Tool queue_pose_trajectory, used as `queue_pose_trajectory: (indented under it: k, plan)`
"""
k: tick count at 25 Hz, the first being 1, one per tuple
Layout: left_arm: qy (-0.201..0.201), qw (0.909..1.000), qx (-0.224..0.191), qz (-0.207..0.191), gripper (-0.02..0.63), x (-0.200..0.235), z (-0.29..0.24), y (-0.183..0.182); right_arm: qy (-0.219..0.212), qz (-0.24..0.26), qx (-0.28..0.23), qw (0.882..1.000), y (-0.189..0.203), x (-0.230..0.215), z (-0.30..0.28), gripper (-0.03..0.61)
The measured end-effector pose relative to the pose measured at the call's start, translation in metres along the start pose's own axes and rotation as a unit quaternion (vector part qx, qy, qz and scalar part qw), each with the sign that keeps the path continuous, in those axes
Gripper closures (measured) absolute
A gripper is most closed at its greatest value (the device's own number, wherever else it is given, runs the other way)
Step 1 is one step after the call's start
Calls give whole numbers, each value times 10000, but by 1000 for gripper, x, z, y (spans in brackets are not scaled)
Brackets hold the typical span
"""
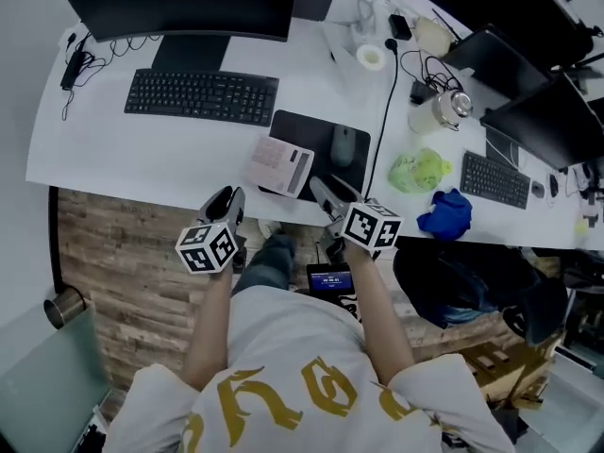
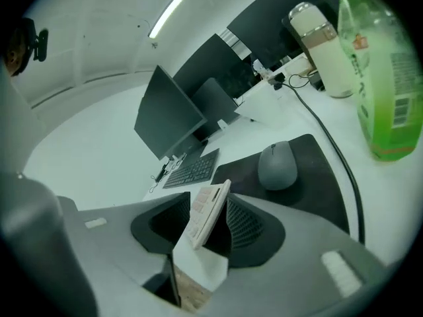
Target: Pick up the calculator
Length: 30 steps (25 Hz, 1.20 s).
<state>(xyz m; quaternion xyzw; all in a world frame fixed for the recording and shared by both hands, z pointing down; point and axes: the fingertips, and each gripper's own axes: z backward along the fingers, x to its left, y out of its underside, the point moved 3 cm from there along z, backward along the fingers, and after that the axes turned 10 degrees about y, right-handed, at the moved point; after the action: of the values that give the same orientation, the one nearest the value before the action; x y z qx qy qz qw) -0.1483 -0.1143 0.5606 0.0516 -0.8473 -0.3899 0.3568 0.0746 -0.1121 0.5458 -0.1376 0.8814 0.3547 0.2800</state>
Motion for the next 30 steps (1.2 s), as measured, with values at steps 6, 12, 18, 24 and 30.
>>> queue_pose_trajectory:
  k: [6, 12, 18, 24, 30]
  plan:
    - [182, 9945, 857, -580, 520, 4, -38, -4, 126, -102, 245, 9996, -19, -7, -44, 377]
    - [232, 9938, 987, -457, 517, 12, -53, -4, 197, -175, 499, 9984, -13, -9, -70, 385]
    - [205, 9958, 861, -250, 517, 23, -50, -11, 113, -730, 710, 9947, -4, -10, -83, 383]
    - [47, 9970, 753, -165, 517, 35, -42, -13, -126, -1400, 774, 9870, -4, -13, -90, 401]
    - [36, 9975, 707, -43, 519, 33, -41, -12, -5, -1478, 1017, 9838, -2, -13, -97, 405]
